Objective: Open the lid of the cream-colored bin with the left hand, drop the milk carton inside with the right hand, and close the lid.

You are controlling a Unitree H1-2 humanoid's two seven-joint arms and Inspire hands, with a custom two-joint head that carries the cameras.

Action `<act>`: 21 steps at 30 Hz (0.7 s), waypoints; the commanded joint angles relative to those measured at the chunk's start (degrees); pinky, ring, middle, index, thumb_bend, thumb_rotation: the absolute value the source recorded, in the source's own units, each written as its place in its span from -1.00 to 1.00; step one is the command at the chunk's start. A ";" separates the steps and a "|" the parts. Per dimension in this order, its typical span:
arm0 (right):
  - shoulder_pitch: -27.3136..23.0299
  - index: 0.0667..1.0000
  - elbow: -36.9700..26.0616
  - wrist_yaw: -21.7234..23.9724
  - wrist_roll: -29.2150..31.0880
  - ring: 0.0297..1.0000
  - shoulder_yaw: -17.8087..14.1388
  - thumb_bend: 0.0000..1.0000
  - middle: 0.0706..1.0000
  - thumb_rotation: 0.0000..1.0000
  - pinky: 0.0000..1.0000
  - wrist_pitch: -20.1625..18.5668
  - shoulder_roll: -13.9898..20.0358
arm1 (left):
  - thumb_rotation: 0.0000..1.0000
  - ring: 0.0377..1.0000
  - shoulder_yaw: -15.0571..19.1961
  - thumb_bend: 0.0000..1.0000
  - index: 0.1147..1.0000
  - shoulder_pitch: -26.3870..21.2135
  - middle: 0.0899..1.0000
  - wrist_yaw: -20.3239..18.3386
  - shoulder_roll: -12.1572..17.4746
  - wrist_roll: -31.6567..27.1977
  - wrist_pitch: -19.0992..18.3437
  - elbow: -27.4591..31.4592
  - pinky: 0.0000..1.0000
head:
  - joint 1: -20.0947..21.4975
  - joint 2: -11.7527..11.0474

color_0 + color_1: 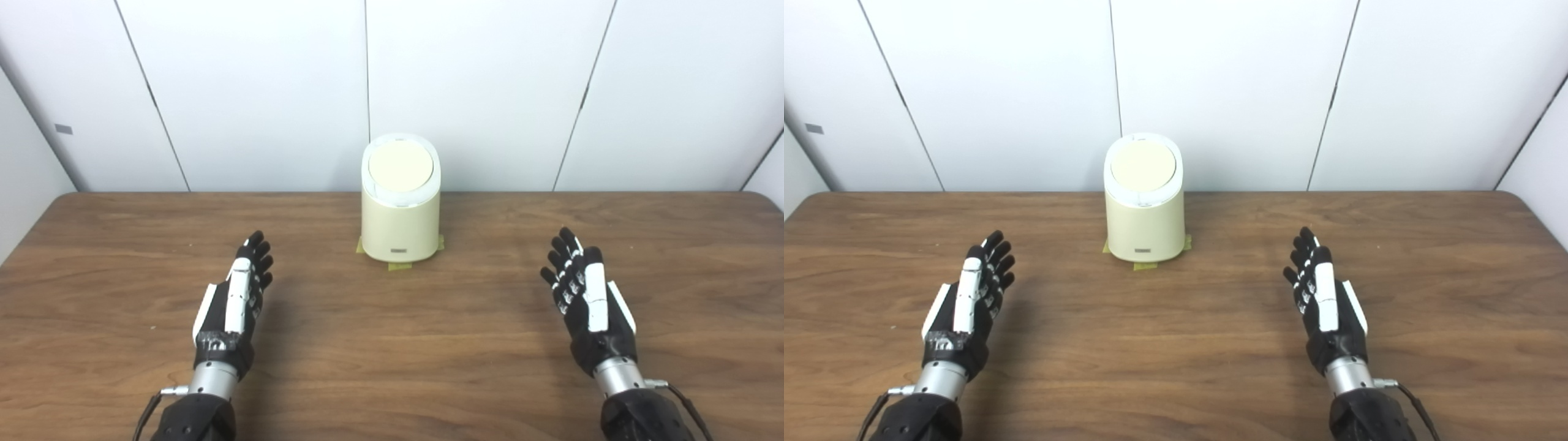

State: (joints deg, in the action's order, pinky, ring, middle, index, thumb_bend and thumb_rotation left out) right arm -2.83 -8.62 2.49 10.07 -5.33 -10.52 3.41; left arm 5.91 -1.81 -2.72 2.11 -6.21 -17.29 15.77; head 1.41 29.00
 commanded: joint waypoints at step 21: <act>-1.49 0.98 -2.67 0.50 0.26 0.98 -0.10 0.39 0.97 0.98 0.89 1.30 0.55 | 1.00 0.95 -0.28 -0.13 0.95 -1.59 0.94 0.26 0.59 0.14 2.26 0.47 0.99 | -0.11 1.74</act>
State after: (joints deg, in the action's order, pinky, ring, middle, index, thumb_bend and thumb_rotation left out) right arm -2.83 -9.14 2.79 10.00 -5.06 -10.74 3.53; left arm 5.85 -1.81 -2.53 2.25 -6.13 -17.12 15.52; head 1.23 30.67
